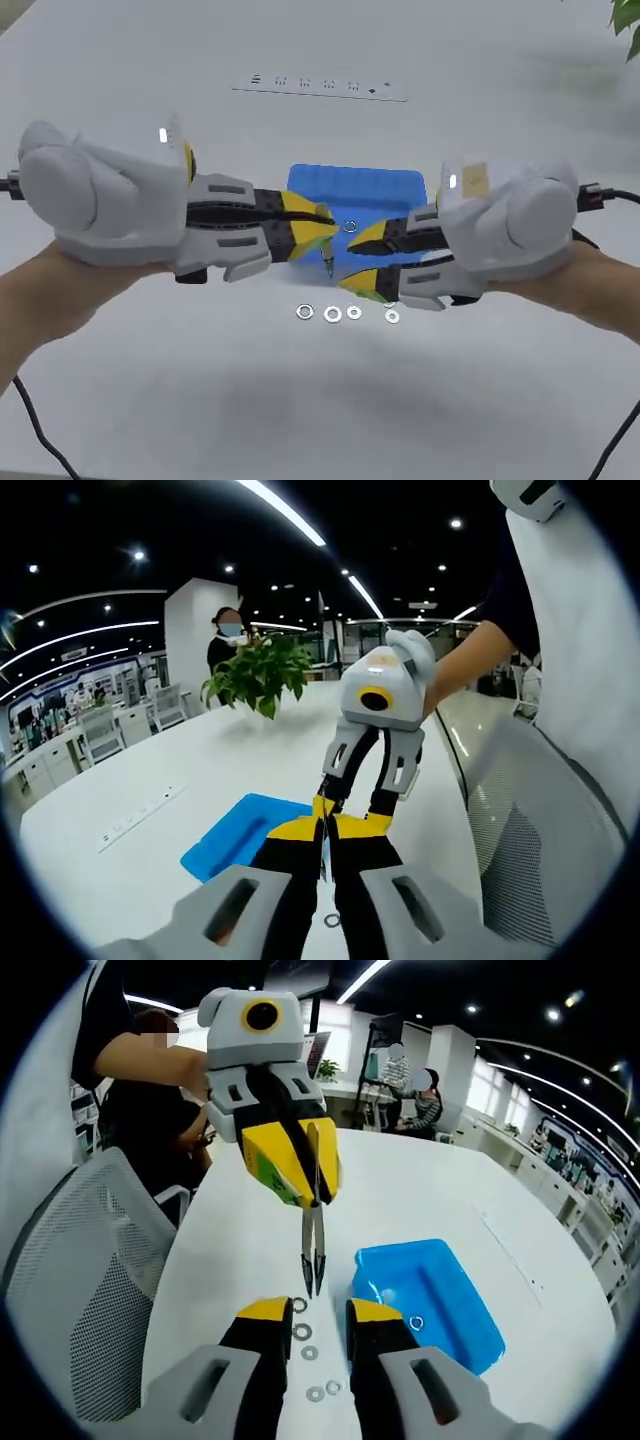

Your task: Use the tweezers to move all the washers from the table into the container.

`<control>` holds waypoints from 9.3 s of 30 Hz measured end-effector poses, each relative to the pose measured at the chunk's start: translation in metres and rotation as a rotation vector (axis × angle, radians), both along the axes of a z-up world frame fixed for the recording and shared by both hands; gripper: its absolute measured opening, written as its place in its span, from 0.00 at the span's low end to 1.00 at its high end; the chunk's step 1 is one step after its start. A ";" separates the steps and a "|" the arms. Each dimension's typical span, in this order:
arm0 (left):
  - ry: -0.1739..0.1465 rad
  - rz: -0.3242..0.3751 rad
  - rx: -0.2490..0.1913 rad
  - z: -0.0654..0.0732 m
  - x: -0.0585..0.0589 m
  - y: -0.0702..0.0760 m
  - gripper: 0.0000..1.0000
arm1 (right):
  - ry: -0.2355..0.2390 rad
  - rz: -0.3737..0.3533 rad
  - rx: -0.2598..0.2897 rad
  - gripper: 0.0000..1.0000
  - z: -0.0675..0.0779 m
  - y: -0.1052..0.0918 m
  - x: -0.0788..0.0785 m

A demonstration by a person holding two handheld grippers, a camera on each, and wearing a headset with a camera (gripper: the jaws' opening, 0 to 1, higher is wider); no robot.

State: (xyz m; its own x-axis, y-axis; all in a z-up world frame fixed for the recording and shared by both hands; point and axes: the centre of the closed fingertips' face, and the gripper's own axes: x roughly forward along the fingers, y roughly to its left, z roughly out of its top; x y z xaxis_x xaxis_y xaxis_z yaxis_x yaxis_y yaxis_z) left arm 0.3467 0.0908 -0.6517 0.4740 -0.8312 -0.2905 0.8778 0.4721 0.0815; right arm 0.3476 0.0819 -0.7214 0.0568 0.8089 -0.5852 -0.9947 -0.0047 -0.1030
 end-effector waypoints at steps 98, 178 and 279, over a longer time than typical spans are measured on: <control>0.138 -0.095 0.163 -0.062 -0.017 0.012 0.06 | 0.183 0.082 0.008 0.23 -0.050 0.043 -0.022; 0.079 0.364 -0.091 -0.020 -0.025 0.073 0.98 | 0.058 -0.074 0.042 0.09 -0.038 0.043 0.106; -0.097 0.014 0.068 0.031 0.014 0.004 0.06 | -0.011 -0.108 0.103 0.37 0.043 0.012 0.028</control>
State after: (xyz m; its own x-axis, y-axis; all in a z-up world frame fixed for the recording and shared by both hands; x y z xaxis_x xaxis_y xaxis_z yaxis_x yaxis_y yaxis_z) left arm 0.3611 0.0951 -0.6205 0.5136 -0.8044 -0.2985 0.8579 0.4744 0.1976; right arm 0.3757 0.0939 -0.6780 0.1525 0.8534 -0.4985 -0.9876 0.1130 -0.1087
